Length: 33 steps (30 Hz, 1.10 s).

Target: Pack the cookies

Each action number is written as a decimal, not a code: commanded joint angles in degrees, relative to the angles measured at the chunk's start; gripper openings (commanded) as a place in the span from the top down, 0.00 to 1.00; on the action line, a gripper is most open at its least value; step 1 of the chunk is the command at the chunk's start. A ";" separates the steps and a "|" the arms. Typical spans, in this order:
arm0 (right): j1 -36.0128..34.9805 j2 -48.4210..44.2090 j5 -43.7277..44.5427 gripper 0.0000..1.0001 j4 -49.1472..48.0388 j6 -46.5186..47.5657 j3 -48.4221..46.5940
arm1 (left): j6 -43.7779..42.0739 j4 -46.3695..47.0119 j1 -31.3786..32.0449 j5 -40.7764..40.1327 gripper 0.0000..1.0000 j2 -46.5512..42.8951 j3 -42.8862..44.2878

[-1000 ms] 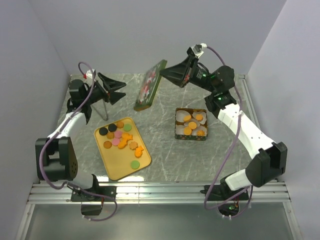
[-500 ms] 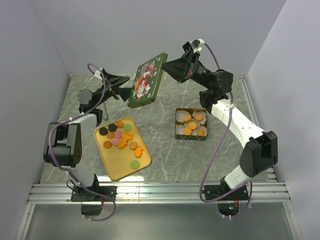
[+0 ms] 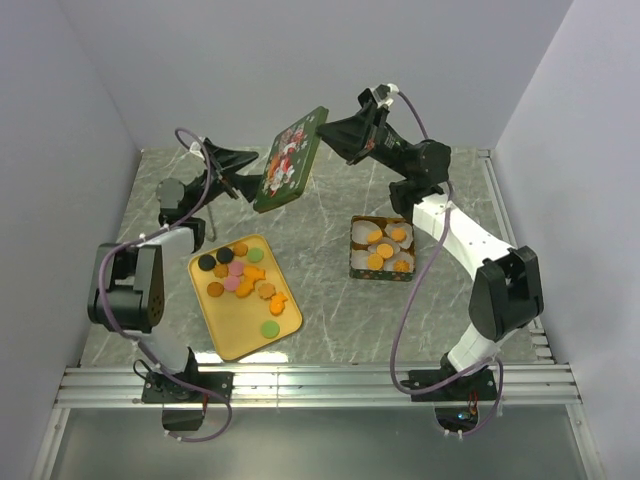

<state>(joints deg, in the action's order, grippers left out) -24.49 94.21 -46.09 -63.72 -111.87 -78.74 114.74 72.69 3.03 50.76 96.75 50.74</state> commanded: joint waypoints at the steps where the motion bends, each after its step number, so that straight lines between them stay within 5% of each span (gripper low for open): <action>1: -0.29 0.44 2.05 1.00 -2.37 1.22 -3.61 | -2.22 7.59 -0.04 3.20 0.11 -7.97 2.78; 16: -2.32 9.49 7.06 1.00 -17.57 -8.62 -5.55 | -4.27 4.30 0.49 7.42 0.21 -11.06 5.07; 28: -2.05 4.50 2.68 1.00 -16.80 -5.38 5.08 | -6.19 -0.87 0.49 9.00 0.69 -12.11 7.53; 29: -1.97 3.96 1.62 0.96 -14.96 -2.85 5.52 | -6.45 -1.05 0.49 9.00 0.74 -12.02 7.62; 33: -1.88 0.63 -1.02 0.47 -0.93 5.42 7.37 | -5.76 -0.27 0.49 9.00 0.84 -11.94 7.97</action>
<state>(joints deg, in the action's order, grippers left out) -24.27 100.49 -41.93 -71.11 -112.55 -71.33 111.42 72.10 2.74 57.78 85.95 56.84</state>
